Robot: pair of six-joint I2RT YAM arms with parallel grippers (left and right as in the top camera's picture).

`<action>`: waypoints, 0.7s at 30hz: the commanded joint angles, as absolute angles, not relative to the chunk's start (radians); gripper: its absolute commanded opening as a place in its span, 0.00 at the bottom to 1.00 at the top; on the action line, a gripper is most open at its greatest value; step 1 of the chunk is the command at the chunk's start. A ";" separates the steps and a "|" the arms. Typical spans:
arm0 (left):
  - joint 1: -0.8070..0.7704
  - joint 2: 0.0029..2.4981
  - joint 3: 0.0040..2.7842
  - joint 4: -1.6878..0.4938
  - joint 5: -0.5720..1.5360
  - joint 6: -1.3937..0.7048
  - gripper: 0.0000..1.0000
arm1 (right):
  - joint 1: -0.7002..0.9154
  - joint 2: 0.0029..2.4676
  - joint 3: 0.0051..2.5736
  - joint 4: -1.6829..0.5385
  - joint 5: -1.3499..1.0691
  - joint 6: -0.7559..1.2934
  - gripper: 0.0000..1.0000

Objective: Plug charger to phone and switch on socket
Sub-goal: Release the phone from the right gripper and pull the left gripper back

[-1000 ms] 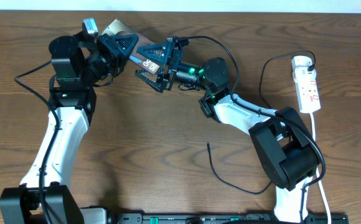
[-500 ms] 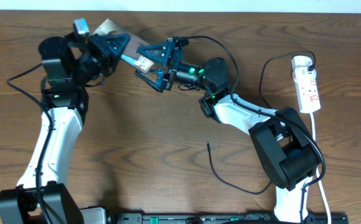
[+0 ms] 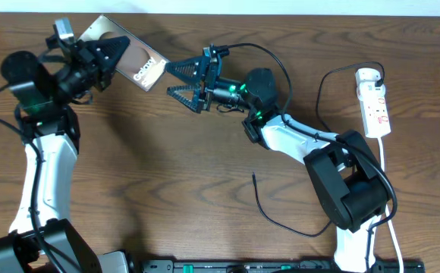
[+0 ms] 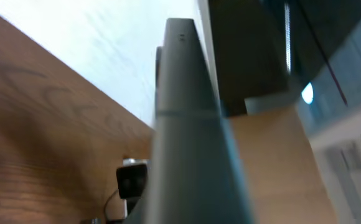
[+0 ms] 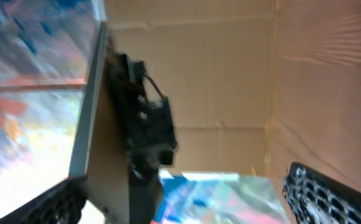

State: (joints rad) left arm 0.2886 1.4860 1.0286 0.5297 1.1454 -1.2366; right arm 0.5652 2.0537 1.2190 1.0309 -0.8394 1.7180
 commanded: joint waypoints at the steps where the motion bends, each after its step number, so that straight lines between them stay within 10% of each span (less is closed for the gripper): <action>1: 0.306 1.478 1.045 0.586 1.357 -1.308 0.07 | 0.541 2.048 1.230 0.941 -0.904 1.518 0.99; 21: 0.316 1.629 1.045 0.619 1.479 -1.284 0.07 | 0.292 2.039 1.311 0.515 -1.083 1.105 0.99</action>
State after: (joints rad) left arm 0.3099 1.6054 1.0275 0.6094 1.4483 -1.2831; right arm 0.3267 2.0449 1.2686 0.5976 -1.0328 1.2167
